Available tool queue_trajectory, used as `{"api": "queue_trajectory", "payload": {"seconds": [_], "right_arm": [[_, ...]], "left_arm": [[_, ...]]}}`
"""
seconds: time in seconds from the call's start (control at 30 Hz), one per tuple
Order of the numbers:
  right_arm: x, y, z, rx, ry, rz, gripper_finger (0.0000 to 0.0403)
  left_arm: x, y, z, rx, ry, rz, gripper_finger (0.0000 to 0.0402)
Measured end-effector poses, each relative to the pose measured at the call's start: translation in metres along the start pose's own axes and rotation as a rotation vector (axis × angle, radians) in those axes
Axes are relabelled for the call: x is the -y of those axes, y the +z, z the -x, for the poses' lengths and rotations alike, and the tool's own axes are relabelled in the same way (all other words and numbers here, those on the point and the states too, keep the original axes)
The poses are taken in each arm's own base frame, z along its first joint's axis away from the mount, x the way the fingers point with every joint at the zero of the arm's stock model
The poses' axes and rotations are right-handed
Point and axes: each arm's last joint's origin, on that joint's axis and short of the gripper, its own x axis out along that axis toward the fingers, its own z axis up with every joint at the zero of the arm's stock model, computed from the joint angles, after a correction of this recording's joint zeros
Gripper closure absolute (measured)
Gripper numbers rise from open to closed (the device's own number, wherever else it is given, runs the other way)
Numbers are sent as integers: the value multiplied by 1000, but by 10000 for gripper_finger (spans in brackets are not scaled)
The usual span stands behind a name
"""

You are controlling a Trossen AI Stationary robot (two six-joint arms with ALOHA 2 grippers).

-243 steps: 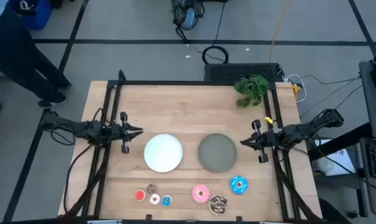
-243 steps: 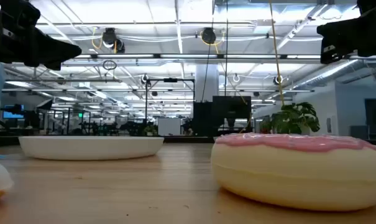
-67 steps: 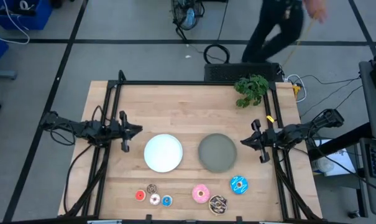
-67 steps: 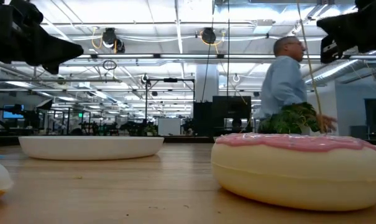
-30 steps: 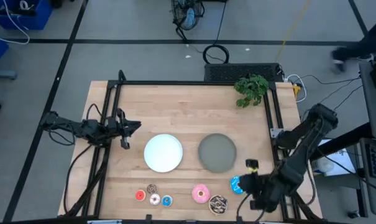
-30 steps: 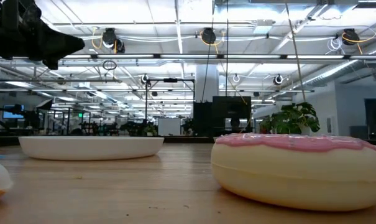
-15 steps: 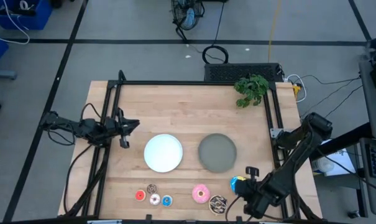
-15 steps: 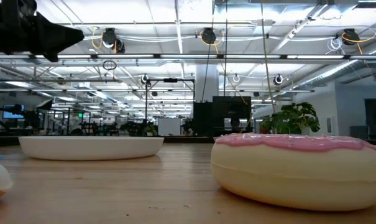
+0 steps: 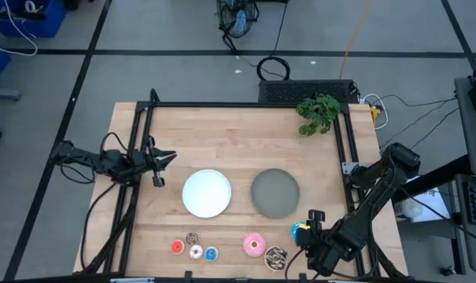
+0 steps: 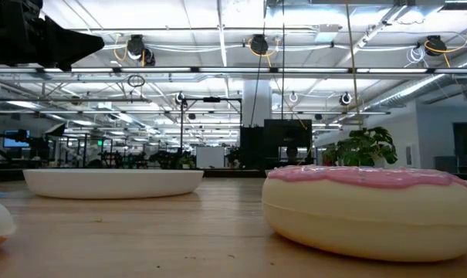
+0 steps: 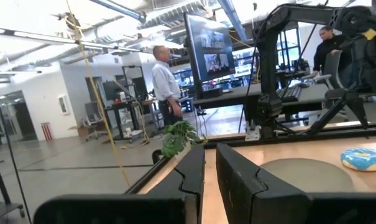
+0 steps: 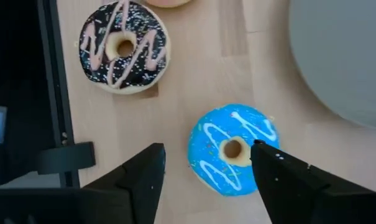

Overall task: Pick & Place donuts
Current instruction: Put the large blue donut in the gray bin

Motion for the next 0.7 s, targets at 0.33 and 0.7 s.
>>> {"api": "queue_trajectory", "payload": {"seconds": [0.33, 0.7], "right_arm": [[5, -14, -28, -27, 43, 6, 190], [16, -30, -58, -15, 65, 3, 190]], "left_arm": [[0, 0, 0, 1, 1, -29, 353], [0, 0, 0, 0, 1, -43, 353]]}}
